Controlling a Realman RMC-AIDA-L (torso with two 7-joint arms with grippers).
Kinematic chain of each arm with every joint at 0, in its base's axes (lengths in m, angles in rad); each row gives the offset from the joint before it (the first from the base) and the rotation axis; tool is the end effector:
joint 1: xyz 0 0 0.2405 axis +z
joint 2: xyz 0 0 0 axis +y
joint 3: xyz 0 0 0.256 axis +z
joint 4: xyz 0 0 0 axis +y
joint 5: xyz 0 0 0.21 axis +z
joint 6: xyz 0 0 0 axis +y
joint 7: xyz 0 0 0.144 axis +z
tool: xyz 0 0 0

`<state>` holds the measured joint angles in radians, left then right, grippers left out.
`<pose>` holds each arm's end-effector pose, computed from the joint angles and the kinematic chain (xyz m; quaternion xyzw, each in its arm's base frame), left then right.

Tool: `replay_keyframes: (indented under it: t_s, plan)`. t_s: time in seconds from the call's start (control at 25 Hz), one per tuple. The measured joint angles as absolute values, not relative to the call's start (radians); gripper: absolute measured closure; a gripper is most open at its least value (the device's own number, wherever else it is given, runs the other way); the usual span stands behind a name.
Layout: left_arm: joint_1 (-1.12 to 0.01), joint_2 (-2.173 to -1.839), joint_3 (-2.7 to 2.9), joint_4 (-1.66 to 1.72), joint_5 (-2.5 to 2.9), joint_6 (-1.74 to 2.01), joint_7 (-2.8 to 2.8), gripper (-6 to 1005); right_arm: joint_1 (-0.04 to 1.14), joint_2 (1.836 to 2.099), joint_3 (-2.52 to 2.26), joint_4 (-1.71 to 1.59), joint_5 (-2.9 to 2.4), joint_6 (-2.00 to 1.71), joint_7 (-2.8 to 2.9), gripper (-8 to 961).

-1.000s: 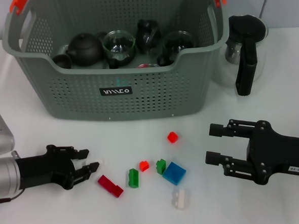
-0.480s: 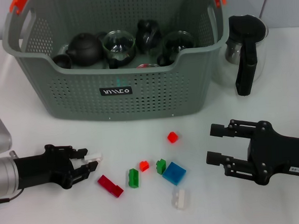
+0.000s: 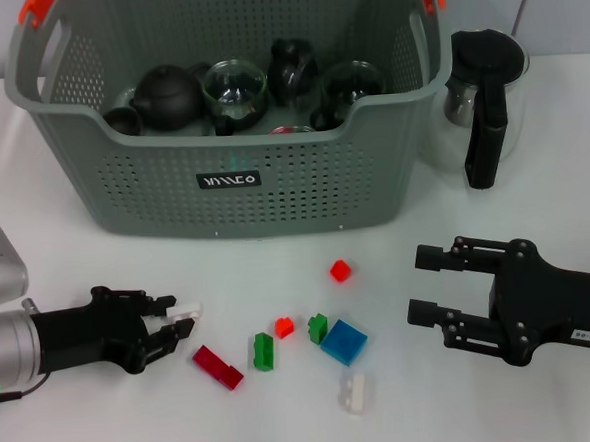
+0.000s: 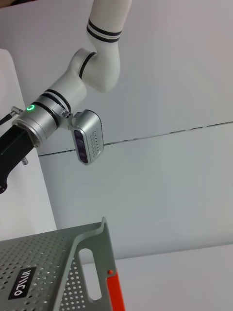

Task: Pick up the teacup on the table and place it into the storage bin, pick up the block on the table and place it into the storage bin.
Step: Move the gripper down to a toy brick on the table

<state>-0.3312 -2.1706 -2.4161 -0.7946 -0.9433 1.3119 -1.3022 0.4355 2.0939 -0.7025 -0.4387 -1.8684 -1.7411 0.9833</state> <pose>-0.3349 0.2877 -0.0228 -0.9401 -0.2485 -0.0845 0.2174 0.2665 0.2676 -0.0289 -0.9225 0.1235 0.3529 0.0955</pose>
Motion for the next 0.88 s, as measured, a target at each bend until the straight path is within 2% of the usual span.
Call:
replay_keyframes:
  t_s: [0.32, 0.44, 0.88]
  plan:
    - [-0.335, -2.169, -2.417, -0.803, -0.942, 1.311, -1.328, 702, 0.436, 2.094, -0.703, -0.439, -1.868, -1.741, 0.983, 329]
    - [-0.336, -2.169, -2.416, -0.803, -0.941, 1.310, -1.330, 860, 0.436, 2.094, -0.703, -0.439, -1.868, -1.741, 0.983, 329]
    - [-0.339, -2.167, -2.415, -0.807, -0.930, 1.313, -1.357, 878, 0.437, 2.094, -0.703, -0.439, -1.868, -1.742, 0.983, 329]
